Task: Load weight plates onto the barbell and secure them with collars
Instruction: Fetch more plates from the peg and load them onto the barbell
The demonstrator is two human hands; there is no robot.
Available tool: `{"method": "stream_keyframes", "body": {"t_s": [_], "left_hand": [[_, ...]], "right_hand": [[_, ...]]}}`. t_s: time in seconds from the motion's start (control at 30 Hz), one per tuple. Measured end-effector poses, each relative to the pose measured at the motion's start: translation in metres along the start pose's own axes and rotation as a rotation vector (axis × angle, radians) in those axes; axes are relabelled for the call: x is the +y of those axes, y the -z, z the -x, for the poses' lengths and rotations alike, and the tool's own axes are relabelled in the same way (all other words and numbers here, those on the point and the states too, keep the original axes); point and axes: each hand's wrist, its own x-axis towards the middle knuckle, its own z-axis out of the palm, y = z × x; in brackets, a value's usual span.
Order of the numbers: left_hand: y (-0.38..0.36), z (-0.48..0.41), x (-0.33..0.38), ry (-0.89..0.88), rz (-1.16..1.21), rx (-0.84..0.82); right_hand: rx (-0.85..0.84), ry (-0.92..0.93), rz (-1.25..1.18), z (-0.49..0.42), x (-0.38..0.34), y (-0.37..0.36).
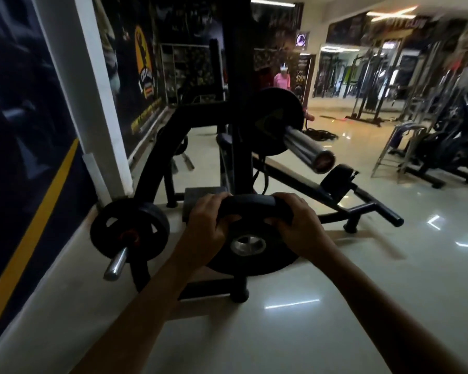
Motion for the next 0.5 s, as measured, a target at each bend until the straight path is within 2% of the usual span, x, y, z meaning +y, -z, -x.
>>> {"method": "stream_keyframes", "body": {"t_s": [0.27, 0.4, 0.5], "left_hand": [[-0.030, -0.074, 0.094, -0.160, -0.039, 0.064], [-0.043, -0.114, 0.118, -0.188, -0.064, 0.080], [-0.048, -0.139, 0.127, -0.184, -0.086, 0.076]], "right_hand": [[0.095, 0.088, 0.061, -0.030, 0.011, 0.114], [0.132, 0.062, 0.071, -0.061, 0.019, 0.146], [0.095, 0.039, 0.047, -0.083, 0.026, 0.160]]}}
